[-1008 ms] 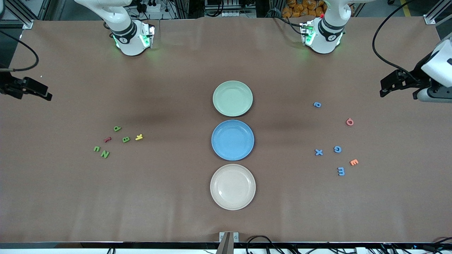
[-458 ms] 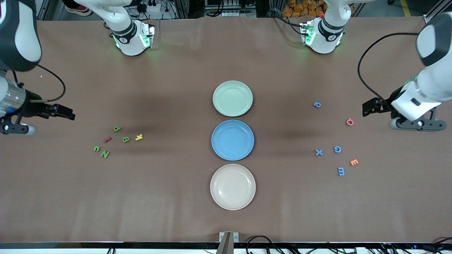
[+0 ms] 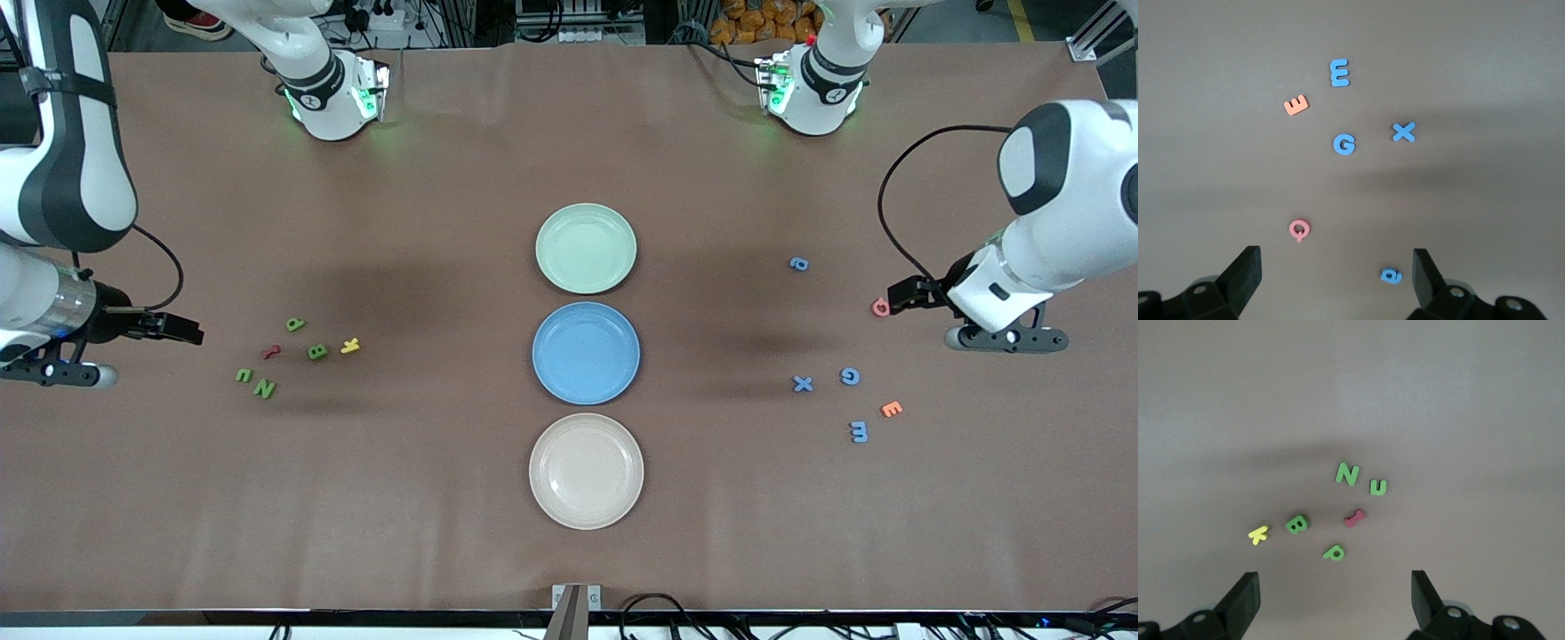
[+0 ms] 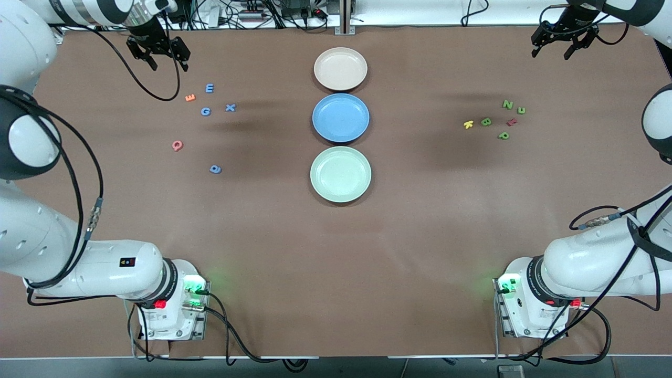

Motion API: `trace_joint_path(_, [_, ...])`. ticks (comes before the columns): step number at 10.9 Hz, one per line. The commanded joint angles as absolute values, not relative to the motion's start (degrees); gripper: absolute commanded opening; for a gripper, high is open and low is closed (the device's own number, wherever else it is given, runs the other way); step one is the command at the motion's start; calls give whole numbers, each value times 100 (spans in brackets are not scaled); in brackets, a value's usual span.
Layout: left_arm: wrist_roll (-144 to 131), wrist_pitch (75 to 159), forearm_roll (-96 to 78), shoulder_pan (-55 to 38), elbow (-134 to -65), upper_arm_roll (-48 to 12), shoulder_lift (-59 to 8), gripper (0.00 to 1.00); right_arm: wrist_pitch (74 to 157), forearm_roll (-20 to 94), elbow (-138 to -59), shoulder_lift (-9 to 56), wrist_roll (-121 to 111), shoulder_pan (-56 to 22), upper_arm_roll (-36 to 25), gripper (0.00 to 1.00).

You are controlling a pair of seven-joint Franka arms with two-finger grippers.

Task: Sort letters by color into matching plates
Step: 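Move the right gripper to green letters while the left gripper reaches blue letters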

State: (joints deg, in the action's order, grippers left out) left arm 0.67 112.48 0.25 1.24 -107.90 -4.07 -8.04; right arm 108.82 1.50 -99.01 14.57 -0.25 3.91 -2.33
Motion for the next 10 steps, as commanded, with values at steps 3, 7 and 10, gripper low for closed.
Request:
trace_joint_path(3, [-431,11899,176,185,-10775,-422,-1519,100,11074,176,-9861,1757,483,422,-211,100])
trace_joint_path(7, [-195,12418,562,211,-10802,-439,-1933,100,11486,176,-9861,2223,1230,404,-202,90])
trace_joint_path(10, [211,12848,502,176,-10802,-457,-2362,100,11960,220,-9870,2635,1520,431,-202,76])
